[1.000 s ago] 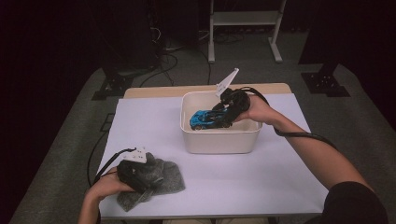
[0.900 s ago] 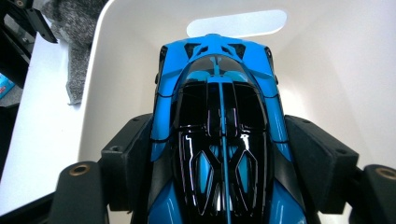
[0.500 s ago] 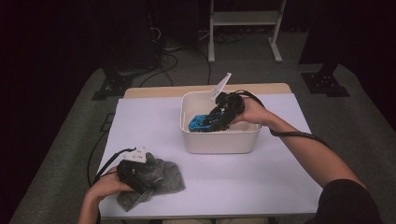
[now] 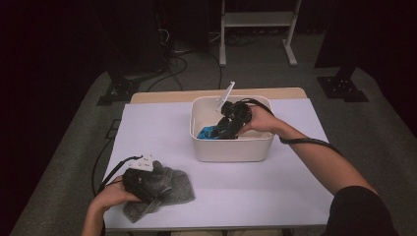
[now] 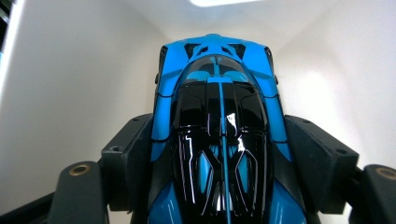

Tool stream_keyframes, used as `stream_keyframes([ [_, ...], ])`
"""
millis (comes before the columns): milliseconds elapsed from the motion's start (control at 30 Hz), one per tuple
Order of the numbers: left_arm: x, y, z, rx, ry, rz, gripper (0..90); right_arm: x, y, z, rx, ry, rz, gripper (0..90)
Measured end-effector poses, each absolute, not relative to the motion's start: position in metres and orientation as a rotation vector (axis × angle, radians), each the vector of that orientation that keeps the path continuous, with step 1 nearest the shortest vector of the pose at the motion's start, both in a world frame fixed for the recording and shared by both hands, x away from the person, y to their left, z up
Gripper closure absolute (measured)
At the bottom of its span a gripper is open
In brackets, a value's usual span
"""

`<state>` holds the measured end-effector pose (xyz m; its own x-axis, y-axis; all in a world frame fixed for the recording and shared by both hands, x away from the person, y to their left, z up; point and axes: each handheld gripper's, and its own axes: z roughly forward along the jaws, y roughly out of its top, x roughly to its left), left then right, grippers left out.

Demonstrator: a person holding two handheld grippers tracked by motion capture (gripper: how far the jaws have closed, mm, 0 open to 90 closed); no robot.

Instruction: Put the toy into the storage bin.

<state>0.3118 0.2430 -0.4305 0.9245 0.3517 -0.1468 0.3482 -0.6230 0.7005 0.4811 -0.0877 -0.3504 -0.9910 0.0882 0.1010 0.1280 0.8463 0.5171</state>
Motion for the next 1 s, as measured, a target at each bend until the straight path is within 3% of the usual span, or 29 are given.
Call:
stream_keyframes([
  [1000, 0.3117, 0.2443, -0.4294, 2.293, 0.49, 0.009, 6.7, 0.4808, -0.0834, -0.3568, -0.184, -2.952, -0.728, 26.4],
])
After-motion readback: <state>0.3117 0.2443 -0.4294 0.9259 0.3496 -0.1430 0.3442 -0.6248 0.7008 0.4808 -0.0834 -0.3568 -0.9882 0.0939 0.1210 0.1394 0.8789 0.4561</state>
